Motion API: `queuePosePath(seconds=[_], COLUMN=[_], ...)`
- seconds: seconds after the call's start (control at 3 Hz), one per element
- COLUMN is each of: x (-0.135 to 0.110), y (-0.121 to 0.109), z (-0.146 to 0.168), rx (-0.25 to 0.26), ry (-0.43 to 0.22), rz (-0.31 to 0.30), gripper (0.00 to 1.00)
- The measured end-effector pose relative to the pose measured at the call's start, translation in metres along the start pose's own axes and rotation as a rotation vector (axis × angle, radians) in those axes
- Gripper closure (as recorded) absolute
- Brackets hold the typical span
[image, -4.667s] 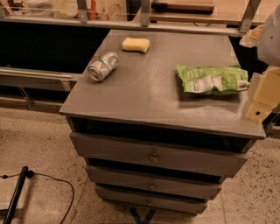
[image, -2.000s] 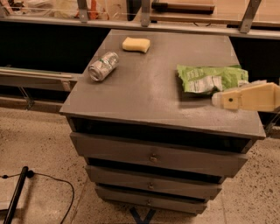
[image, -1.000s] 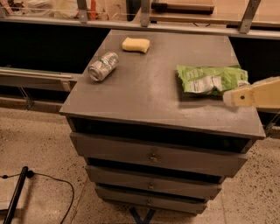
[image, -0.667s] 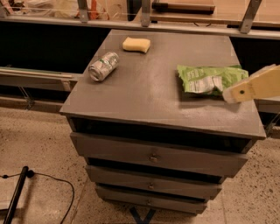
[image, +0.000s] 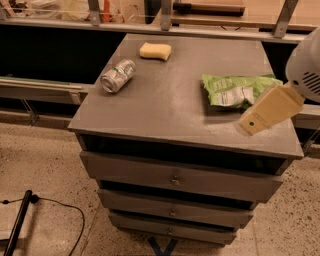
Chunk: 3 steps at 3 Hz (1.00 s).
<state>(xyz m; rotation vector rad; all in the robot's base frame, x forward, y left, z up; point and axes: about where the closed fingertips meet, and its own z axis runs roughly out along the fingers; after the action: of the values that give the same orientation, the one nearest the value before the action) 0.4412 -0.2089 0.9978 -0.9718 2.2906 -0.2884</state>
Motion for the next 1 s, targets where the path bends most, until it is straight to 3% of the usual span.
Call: queuePosePath(seconds=[0.33,0.67,1.0], x=[0.01,0.063,0.163], y=[-0.009,-0.025,-0.033], z=[0.0,0.0,0.012], rx=[0.076,0.13,0.134], ry=[0.068,0.118,0.106], rz=[-0.038,0.019,0.166], gripper=[0.0,0.0,0.0])
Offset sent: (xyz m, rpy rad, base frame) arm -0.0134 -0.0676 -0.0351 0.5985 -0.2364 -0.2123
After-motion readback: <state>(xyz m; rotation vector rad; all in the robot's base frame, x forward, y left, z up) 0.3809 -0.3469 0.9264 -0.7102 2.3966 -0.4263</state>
